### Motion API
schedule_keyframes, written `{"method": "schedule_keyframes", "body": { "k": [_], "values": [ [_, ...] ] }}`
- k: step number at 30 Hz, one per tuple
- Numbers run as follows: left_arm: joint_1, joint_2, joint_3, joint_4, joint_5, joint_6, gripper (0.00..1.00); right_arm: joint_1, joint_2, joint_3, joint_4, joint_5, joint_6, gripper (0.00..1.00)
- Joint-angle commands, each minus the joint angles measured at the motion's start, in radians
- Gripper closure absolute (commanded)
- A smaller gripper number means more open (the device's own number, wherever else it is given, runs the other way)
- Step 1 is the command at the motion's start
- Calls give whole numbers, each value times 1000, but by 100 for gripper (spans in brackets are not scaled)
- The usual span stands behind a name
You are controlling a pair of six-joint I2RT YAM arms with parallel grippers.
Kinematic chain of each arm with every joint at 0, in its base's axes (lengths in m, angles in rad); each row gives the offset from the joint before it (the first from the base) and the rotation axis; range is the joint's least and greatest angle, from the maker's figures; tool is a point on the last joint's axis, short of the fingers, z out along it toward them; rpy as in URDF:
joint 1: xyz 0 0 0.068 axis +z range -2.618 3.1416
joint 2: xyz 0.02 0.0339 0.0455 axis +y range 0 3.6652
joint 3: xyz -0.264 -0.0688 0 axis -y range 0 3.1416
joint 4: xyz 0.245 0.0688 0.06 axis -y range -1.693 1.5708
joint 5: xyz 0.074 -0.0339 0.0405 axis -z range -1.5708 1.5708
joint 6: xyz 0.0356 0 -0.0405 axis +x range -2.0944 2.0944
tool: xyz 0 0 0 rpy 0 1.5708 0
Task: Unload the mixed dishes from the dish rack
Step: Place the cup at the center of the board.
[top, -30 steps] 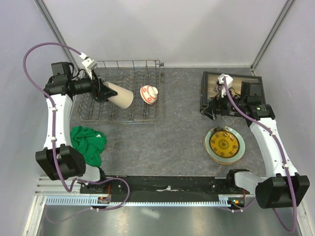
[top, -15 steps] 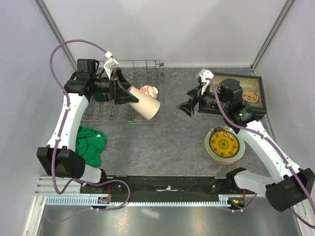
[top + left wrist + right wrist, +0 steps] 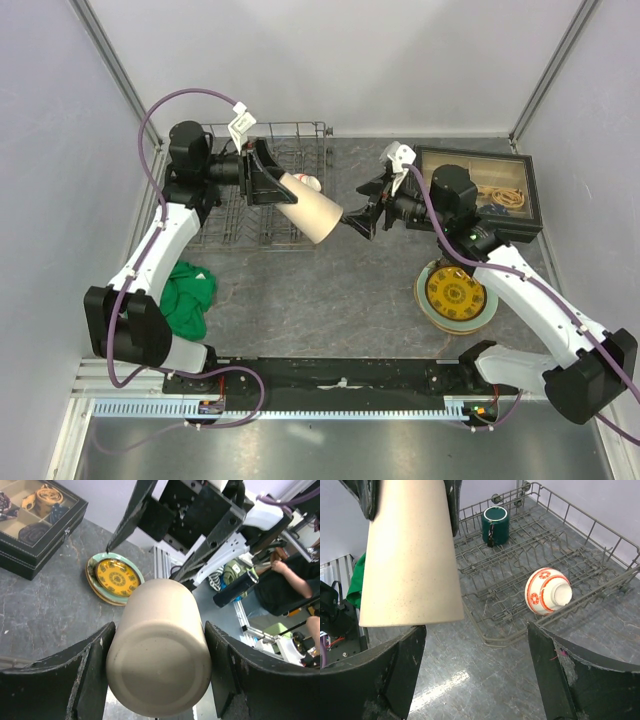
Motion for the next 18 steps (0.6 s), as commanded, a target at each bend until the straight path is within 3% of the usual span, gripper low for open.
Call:
{"method": "schedule_keyframes", "body": {
  "k": [1,12,18],
  "values": [
    [-4,-10,-7,359,6,-288,98,25,13,9,64,15,15,11],
    [-44,-32,-47,384,-10,-299,98,74,84,44,87,38,18,13],
    [-67,-46,-100,386,-13,-270,91,80,91,55,110,72,19,16]
  ]
}}
